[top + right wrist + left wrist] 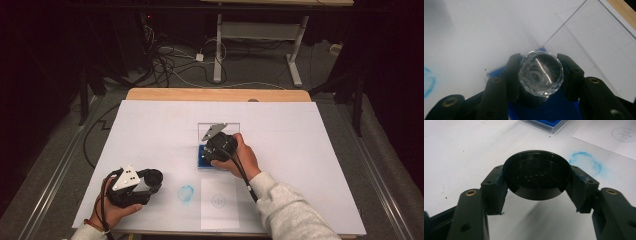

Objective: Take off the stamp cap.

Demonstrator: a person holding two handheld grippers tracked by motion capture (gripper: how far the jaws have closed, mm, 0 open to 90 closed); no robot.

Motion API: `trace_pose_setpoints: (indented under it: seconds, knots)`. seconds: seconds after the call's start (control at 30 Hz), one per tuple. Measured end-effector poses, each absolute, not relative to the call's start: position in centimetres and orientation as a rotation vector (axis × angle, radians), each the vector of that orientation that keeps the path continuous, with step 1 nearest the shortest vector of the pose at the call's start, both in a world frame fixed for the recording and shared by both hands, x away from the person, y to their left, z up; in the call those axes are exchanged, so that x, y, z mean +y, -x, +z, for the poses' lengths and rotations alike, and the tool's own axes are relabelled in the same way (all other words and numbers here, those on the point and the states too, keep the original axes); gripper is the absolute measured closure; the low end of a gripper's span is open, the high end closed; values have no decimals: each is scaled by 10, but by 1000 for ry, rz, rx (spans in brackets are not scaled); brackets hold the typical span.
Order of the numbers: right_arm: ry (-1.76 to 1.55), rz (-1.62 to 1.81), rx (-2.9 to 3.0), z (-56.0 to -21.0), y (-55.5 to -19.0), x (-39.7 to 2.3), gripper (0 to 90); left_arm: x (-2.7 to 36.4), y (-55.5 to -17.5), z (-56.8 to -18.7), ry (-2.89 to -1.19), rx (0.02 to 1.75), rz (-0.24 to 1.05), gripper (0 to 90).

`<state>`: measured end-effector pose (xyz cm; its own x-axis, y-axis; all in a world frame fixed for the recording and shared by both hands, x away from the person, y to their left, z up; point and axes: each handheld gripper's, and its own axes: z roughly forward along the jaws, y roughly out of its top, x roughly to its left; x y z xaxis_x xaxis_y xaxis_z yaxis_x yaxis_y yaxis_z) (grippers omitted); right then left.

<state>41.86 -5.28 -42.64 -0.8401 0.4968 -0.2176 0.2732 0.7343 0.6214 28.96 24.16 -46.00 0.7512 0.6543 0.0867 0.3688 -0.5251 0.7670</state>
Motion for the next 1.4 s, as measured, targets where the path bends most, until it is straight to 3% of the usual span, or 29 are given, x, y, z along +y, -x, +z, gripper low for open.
trace_pose_setpoints:
  seconds: [1.4]
  knots:
    - [-583, 799, 2582, -425, -420, -51, 574, 243, -292, -462, -2179, 772, 453, 368]
